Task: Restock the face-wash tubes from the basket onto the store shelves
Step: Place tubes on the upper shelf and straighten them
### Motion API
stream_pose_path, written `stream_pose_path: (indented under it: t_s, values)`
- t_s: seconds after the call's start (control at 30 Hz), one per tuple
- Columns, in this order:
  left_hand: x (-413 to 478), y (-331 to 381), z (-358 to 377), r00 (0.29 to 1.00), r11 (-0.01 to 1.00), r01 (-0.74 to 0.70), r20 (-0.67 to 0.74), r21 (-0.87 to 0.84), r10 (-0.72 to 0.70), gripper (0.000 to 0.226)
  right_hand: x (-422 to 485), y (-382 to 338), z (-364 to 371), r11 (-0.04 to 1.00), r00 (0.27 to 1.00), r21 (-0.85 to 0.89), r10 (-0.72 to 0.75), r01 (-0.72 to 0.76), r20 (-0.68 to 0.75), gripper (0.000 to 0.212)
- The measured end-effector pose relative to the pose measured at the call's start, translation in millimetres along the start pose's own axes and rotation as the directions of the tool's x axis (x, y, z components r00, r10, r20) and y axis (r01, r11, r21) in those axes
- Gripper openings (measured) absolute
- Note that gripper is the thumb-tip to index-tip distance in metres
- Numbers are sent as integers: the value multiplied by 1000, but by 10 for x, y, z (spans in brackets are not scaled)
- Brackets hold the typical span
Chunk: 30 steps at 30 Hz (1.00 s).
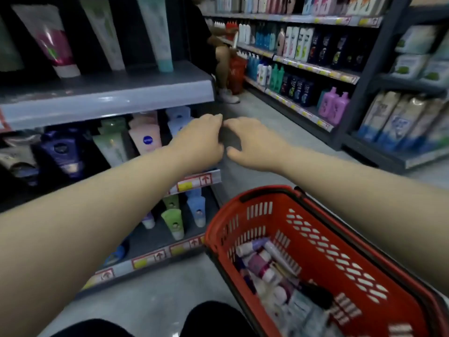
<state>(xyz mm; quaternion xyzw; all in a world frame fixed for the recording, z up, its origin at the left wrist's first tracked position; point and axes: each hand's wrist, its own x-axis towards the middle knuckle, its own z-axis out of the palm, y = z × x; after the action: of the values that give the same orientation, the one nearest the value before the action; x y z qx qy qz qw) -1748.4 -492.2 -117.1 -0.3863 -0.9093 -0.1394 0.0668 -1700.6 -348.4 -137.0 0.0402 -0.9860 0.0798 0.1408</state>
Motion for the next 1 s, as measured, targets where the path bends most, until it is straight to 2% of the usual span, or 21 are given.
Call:
stream_pose_path:
  t_s: [0.13,0.33,0.53,0.63,0.7,0.77,0.87,1.0]
  values:
    - [-113,277,805,989,1000,20,149,21,-23,56,-598,323,565,997,995,29,66,-68,74,66]
    - [-333,574,1986,920,998,-44,392,45,22,74,-1401,789,1342,973,943,31,211,-227,257,67]
    - [-610,663,2758,826,998,-61,563,29,34,59,-2045,984,1973,932,883,55,321,-359,342,55]
    - [-738,657,3020,769,996,-88,637,20,55,74,-2299,1004,2224,908,814,36,355,-417,460,57]
    - [-767,667,3119,719,992,-104,694,67,29,74,-2435,1036,2384,901,768,-1,370,-433,523,58]
    - [-759,691,3181,655,990,-115,755,81,14,63,-2530,1057,2503,911,736,-21,346,-412,582,56]
    - [-701,774,3229,586,995,-94,810,35,27,61,-2637,1055,2603,947,683,-49,264,-318,681,56]
    - [-729,966,3312,541,998,-69,839,-15,50,50,-2880,948,2790,967,505,-252,237,-39,830,61]
